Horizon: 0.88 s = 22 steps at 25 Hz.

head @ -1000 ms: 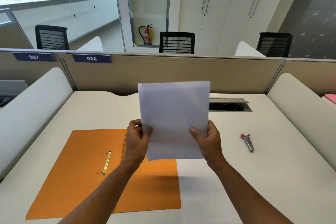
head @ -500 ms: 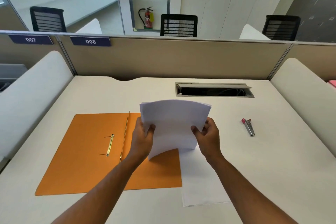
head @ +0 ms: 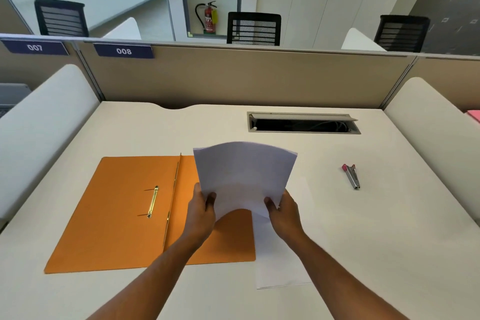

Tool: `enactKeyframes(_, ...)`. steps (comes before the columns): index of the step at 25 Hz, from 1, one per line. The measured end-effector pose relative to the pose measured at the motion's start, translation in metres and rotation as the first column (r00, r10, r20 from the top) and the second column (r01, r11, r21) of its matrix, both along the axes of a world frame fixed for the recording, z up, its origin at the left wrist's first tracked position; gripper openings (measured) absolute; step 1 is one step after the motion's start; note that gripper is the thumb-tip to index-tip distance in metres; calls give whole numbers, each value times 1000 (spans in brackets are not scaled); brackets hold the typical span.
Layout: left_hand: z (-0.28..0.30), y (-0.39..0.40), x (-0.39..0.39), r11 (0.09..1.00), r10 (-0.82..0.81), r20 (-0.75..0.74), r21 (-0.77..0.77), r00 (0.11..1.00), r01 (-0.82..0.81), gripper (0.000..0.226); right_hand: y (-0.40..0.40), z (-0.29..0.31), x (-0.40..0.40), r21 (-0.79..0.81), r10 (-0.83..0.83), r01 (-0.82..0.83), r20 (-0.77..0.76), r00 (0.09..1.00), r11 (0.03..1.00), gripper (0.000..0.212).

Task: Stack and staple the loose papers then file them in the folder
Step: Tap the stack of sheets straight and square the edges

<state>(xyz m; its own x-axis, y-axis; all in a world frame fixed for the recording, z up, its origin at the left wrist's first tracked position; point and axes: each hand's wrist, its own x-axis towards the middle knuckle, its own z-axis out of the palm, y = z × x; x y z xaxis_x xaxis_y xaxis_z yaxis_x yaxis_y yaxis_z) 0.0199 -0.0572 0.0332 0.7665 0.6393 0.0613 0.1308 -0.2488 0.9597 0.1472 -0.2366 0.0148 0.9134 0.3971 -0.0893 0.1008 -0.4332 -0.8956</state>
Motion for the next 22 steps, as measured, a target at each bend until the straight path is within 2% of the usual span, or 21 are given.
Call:
enactKeyframes(3, -6, 10, -2, 997, 72, -20, 21, 997, -71, 23, -11, -13, 6, -109, -13, 21, 80, 997, 994, 35)
enactKeyframes(5, -10, 19, -7, 994, 109, -88, 17, 990, -108, 25, -24, -26, 11, -311, -49, 80, 106, 993, 947, 48)
enactKeyframes(8, -25, 30, -19, 985, 172, -223, 53, 959, -165, 35, -47, -40, 14, -670, -153, 221, 161, 975, 708, 74)
enactKeyframes(9, -32, 32, -23, 982, 191, -269, 52, 944, -184, 38, -53, -43, 14, -726, -191, 259, 177, 966, 637, 84)
enactKeyframes(11, -46, 34, -29, 979, 198, -364, 21, 910, -204, 43, -59, -46, 16, -772, -241, 299, 194, 951, 561, 99)
enactKeyframes(14, -60, 35, -36, 971, 189, -465, -41, 865, -234, 50, -59, -45, 24, -785, -249, 281, 166, 954, 552, 104)
enactKeyframes(17, -64, 35, -36, 969, 177, -494, -63, 851, -238, 54, -57, -43, 33, -783, -261, 249, 114, 958, 570, 103)
enactKeyframes(22, -65, 36, -39, 971, 150, -497, -90, 855, -222, 55, -61, -37, 45, -706, -291, 167, -58, 955, 688, 91)
